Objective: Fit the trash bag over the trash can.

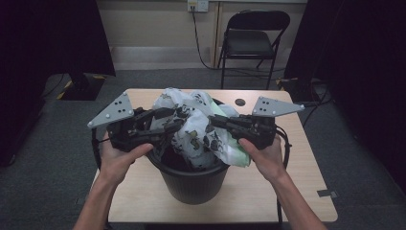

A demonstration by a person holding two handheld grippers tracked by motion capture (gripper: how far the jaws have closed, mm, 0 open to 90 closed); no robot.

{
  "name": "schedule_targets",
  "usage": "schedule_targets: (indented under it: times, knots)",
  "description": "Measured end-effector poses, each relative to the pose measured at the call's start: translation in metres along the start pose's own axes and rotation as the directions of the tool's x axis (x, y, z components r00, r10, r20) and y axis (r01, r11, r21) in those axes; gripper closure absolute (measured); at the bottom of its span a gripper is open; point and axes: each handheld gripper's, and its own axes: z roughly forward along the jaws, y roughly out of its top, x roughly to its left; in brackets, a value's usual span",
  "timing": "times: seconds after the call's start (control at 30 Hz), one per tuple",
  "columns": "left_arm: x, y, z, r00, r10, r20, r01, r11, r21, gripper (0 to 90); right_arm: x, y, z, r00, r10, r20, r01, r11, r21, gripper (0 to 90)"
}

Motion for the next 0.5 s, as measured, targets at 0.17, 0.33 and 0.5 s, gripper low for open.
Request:
schedule_targets:
  times: [0.17,0.33,0.5]
  knots:
    - [-0.01,0.005,-0.002,0.9991,0.025,0.034,-0.024,0.9988,-0.044,49.3,-0.003,-0.001,0.003,0.9996,-0.001,0.028,0.0,1.0,0.02,90.0]
    - [-0.016,0.005,0.013,0.9964,0.044,0.073,-0.043,0.999,-0.005,45.3,0.005,0.006,0.009,0.9998,-0.022,-0.001,0.022,1.0,0.02,90.0]
    - [-0.017,0.001,0.022,0.9975,0.041,0.057,-0.044,0.9971,0.062,39.3,0.017,0.022,0.012,0.9984,-0.047,-0.032,0.047,0.999,-0.008,90.0]
